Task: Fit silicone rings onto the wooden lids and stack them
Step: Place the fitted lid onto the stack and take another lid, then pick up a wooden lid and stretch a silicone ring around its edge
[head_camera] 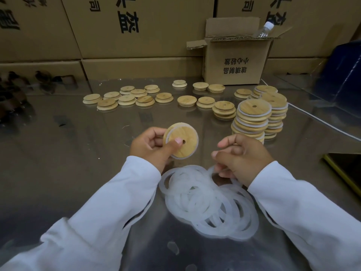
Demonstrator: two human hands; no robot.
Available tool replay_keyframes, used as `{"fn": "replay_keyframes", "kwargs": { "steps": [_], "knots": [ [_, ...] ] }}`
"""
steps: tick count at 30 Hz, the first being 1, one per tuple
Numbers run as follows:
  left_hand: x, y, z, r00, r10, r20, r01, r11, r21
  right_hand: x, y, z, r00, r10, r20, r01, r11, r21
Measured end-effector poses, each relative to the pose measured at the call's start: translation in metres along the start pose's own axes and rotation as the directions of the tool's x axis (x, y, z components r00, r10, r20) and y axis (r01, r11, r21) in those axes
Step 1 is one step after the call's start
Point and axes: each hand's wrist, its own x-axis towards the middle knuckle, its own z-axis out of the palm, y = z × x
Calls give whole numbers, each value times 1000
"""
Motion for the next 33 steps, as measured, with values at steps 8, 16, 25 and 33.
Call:
{"fn": "replay_keyframes", "kwargs": {
  "steps": [8, 16, 25, 33],
  "knots": [
    [22, -7, -14, 994, -5, -107, 29, 972, 232, -5, 2, 7, 977, -209, -33, 199, 963, -183],
    [62, -20, 11, 997, -75, 23, 56, 880, 472, -11, 2, 10, 963, -266, 31, 266, 939, -219],
    [104, -30, 91, 968, -48, 247, -186, 523, 832, -8, 3, 4, 965, -256, 55, 261, 948, -182],
    [142, -7, 131, 956, -97, 278, -188, 524, 831, -5, 2, -1, 964, -259, 65, 267, 949, -171]
  ]
}}
